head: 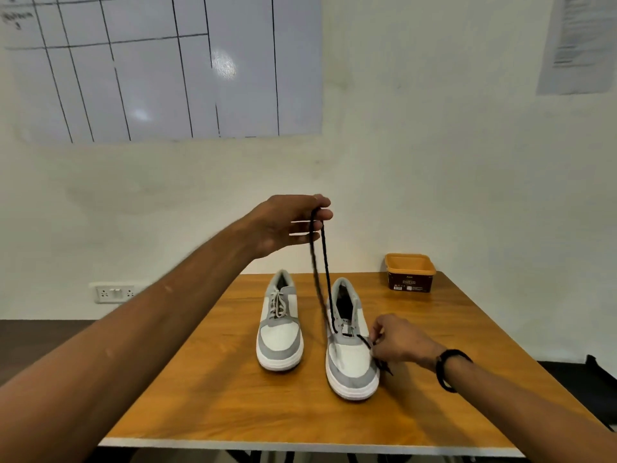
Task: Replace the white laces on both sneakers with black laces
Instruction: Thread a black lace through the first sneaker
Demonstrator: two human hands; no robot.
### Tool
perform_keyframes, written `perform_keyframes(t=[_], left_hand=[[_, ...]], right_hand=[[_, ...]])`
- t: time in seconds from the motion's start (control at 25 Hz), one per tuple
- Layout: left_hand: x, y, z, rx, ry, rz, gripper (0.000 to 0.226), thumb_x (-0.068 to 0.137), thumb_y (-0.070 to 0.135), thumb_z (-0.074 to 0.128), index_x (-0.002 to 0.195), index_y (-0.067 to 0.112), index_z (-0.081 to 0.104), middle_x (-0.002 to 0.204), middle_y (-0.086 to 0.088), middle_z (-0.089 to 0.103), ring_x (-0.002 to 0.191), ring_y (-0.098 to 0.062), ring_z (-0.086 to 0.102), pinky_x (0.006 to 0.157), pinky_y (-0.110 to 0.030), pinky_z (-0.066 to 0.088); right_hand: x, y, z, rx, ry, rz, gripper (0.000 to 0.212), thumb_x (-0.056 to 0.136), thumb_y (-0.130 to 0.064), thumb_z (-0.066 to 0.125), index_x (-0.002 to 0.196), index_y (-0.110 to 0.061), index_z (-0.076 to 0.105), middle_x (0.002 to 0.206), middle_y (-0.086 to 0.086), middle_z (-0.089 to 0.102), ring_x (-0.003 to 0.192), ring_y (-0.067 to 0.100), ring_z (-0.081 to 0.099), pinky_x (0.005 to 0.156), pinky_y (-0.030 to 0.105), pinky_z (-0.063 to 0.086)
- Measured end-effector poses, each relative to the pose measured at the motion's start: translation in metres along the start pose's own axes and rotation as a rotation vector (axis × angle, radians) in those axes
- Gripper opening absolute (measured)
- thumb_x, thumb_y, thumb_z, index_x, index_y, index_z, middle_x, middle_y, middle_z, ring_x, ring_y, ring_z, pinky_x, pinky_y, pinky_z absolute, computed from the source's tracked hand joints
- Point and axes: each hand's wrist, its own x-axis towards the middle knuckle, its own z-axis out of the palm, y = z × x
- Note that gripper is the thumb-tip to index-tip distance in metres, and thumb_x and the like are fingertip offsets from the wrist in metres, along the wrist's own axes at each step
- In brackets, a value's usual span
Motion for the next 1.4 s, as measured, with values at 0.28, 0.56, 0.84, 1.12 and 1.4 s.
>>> perform_keyframes(t=[0.28,0.56,0.84,1.12,1.4], left_hand=[[-0.003,0.025,0.006,-0.026,0.112,0.190,0.031,0.093,0.001,0.073,0.122,0.011,0.073,0.112,-0.004,0.080,0.109,-0.023,0.076,0.101,-0.040,0.059],[0.011,0.013,0.008,0.257,0.377,0.361,0.025,0.075,0.011,0.091,0.097,0.016,0.079,0.090,-0.002,0.081,0.082,-0.010,0.074,0.069,-0.022,0.051],[0.035,0.009,0.002,0.506,0.585,0.452,0.022,0.073,0.009,0.087,0.087,0.025,0.079,0.075,0.010,0.077,0.081,-0.008,0.075,0.073,-0.028,0.059],[0.046,0.009,-0.008,1.020,0.623,0.616,0.004,0.090,0.027,0.074,0.093,0.025,0.073,0.086,0.009,0.075,0.083,-0.019,0.069,0.073,-0.036,0.056],[0.064,0.091,-0.011,0.343,0.554,0.462,0.018,0.088,0.022,0.085,0.088,0.005,0.078,0.079,-0.008,0.077,0.058,-0.015,0.070,0.072,-0.035,0.066]], right_hand=[[-0.013,-0.024,-0.006,0.634,-0.045,0.053,0.004,0.096,-0.005,0.065,0.092,-0.004,0.065,0.072,0.011,0.064,0.061,0.019,0.060,0.058,0.031,0.055],[-0.030,-0.053,-0.043,0.957,-0.495,0.192,0.032,0.101,0.011,0.037,0.114,0.007,0.066,0.096,0.023,0.071,0.071,0.021,0.070,0.077,0.039,0.065],[-0.041,-0.101,-0.165,1.166,-0.104,-0.211,0.035,0.098,0.018,0.044,0.125,0.006,0.062,0.114,0.025,0.074,0.094,0.026,0.075,0.098,0.044,0.059],[-0.043,-0.147,-0.219,0.725,0.394,-0.462,0.012,0.096,-0.005,0.071,0.104,0.004,0.074,0.090,0.020,0.078,0.070,0.021,0.074,0.070,0.033,0.064],[-0.041,-0.208,-0.295,0.759,0.480,-0.318,0.011,0.097,-0.014,0.066,0.101,-0.009,0.076,0.086,0.007,0.070,0.051,0.012,0.046,0.054,0.023,0.049]])
